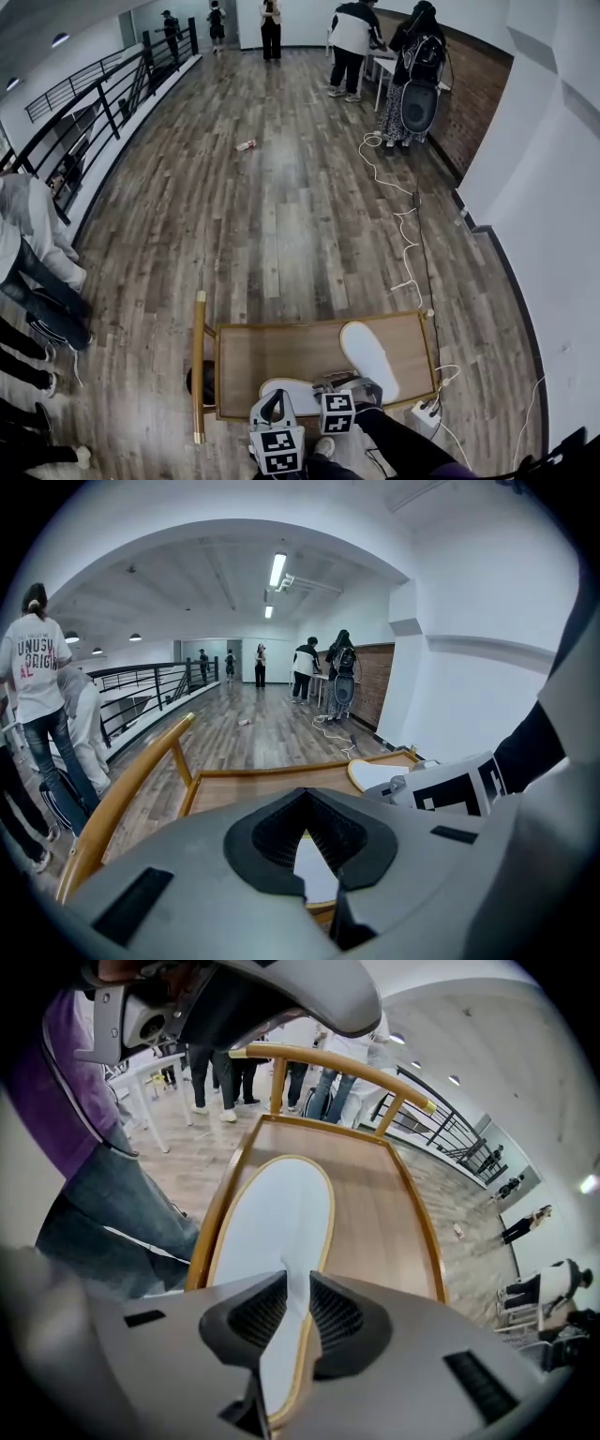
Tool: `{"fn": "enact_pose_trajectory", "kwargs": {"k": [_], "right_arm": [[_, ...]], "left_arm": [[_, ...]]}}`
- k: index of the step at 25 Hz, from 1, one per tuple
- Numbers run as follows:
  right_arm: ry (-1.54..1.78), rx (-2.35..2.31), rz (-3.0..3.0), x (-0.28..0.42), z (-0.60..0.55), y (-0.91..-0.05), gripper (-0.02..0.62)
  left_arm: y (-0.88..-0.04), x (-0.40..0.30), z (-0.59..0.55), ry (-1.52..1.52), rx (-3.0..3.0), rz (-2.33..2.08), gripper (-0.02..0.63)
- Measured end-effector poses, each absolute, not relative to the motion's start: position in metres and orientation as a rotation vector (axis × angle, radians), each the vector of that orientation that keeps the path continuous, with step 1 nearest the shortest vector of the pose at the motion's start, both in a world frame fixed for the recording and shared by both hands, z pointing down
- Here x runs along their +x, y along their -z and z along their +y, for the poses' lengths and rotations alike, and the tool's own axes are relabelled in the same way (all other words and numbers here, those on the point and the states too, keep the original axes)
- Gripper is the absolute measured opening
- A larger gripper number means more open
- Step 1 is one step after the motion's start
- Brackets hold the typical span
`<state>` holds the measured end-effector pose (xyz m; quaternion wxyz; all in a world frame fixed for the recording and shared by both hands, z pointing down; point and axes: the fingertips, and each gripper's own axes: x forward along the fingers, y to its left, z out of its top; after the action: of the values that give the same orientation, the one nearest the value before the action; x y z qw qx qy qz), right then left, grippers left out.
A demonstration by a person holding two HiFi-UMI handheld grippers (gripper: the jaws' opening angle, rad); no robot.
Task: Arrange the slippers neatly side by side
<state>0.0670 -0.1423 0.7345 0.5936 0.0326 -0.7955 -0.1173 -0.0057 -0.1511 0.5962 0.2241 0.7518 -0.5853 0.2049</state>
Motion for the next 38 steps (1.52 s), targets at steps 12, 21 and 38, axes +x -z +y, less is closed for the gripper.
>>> {"fn": "enact_pose_trajectory", "kwargs": {"k": [12,21,38], "right_arm": [[-0.228,0.547,-1.936,0.086,-0.166,-0.732,0.003],[-0.639,1.098,-1.830,0.122,-0.194,-0.726,0.003],[-1.505,1.636,-1.528,0.109,-0.202,-0.711,0.003]], "left_arm": [[-0.597,-0.007,-0.158,-0.573,2.079,-1.603,-0.002],[-0.598,-0.005,-0.162,-0.573,2.106,-1.574,-0.002],[-0.594,-0.024,-0.168,-0.551,2.123,-1.585,-0.002]]}}
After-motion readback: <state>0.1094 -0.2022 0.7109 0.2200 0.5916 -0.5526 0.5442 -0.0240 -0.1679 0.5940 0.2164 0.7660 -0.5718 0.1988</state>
